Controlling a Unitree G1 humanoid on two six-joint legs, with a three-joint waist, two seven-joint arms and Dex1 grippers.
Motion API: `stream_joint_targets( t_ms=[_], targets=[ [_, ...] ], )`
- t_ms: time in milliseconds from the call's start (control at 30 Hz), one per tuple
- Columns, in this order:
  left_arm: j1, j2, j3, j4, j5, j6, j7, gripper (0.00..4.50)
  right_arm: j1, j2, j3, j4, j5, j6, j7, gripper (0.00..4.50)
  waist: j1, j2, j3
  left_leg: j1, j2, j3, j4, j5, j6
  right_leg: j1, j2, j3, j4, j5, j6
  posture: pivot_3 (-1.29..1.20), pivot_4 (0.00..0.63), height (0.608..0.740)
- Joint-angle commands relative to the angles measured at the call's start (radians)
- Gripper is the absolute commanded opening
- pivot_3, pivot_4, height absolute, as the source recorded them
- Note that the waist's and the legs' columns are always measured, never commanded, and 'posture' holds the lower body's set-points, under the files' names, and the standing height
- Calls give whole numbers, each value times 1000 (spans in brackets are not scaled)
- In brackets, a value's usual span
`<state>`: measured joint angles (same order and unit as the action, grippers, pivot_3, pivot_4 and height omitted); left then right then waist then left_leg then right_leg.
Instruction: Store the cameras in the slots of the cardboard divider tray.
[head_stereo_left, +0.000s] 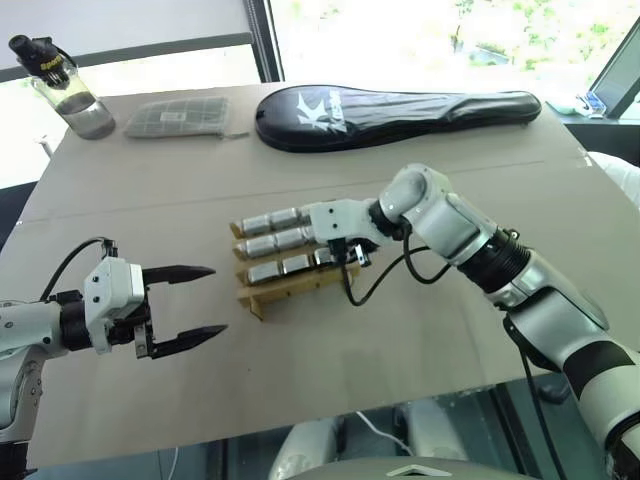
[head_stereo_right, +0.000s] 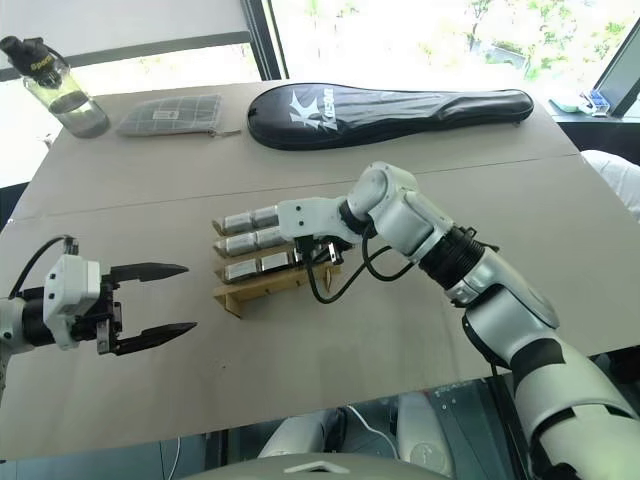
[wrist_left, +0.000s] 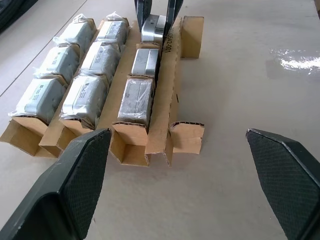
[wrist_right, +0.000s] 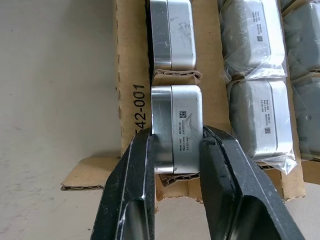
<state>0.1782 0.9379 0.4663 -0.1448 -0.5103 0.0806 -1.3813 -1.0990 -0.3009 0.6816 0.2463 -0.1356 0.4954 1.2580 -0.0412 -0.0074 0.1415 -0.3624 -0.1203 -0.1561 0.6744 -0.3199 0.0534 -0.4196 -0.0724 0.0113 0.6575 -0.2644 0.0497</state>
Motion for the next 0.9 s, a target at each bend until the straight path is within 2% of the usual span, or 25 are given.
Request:
stream_joint_targets(
  t_ms=[33, 67, 100, 167, 300, 400, 500, 600, 733, 900],
  targets=[
    [9, 2, 17, -15, -8, -12, 3, 4500, 4, 11, -55, -31, 30, 54, 0, 2857, -2, 0, 0, 0, 0, 0, 0, 0, 0, 0, 0, 0, 0, 0, 0, 0, 150, 740],
    [19, -8, 17, -29, -15, 0, 13, 4500, -1, 3, -83, -51, 52, 88, 10, 3417, -2, 0, 0, 0, 0, 0, 0, 0, 0, 0, 0, 0, 0, 0, 0, 0, 150, 740],
    [34, -17, 18, -44, -19, 10, 25, 4500, -3, -19, -112, -85, 79, 120, 32, 3724, -2, 0, 0, 0, 0, 0, 0, 0, 0, 0, 0, 0, 0, 0, 0, 0, 150, 740],
    [55, -39, 24, -71, -15, 39, 81, 4500, 16, -73, -191, -175, 152, 217, 62, 3724, -2, 0, 0, 0, 0, 0, 0, 0, 0, 0, 0, 0, 0, 0, 0, 0, 150, 740],
    [74, -92, 83, -115, -66, 131, 203, 4500, 147, -197, -400, -365, 331, 412, 61, 3724, 13, -1, -1, -2, 0, -3, 0, 0, 0, 0, 0, -1, -1, 0, 0, 0, 150, 740],
    [120, -125, 122, -129, -62, 170, 273, 4500, 292, -264, -561, -438, 421, 464, 16, 3724, 18, -1, -1, -1, 0, -2, 0, 0, 0, 1, 0, 0, -1, 0, 0, 0, 150, 740],
    [173, -154, 139, -130, -35, 132, 284, 4500, 439, -328, -661, -482, 451, 454, -41, 3724, 25, 0, 0, 0, 0, 1, -1, 0, 0, 1, 0, 3, -1, 0, 0, 0, 150, 740],
    [203, -204, 104, -128, 30, 117, 365, 4500, 624, -372, -761, -478, 449, 359, -109, 3724, 30, 0, 0, 0, 0, 2, -2, 0, 0, 1, 0, 4, -1, 0, 0, 0, 150, 740],
    [212, -294, 61, -45, 157, 6, 480, 4500, 959, -383, -927, -397, 410, 5, -146, 3724, 53, -1, -2, 2, 0, 2, -3, 0, 0, 4, -1, 3, -1, 0, 0, 0, 150, 740],
    [180, -321, 7, 0, 164, -55, 471, 4500, 1084, -323, -1009, -219, 427, -372, -153, 3724, 51, 0, -1, 7, 1, 7, -2, 0, 0, 6, 0, 7, 2, 0, 0, 0, 150, 740]
  ],
)
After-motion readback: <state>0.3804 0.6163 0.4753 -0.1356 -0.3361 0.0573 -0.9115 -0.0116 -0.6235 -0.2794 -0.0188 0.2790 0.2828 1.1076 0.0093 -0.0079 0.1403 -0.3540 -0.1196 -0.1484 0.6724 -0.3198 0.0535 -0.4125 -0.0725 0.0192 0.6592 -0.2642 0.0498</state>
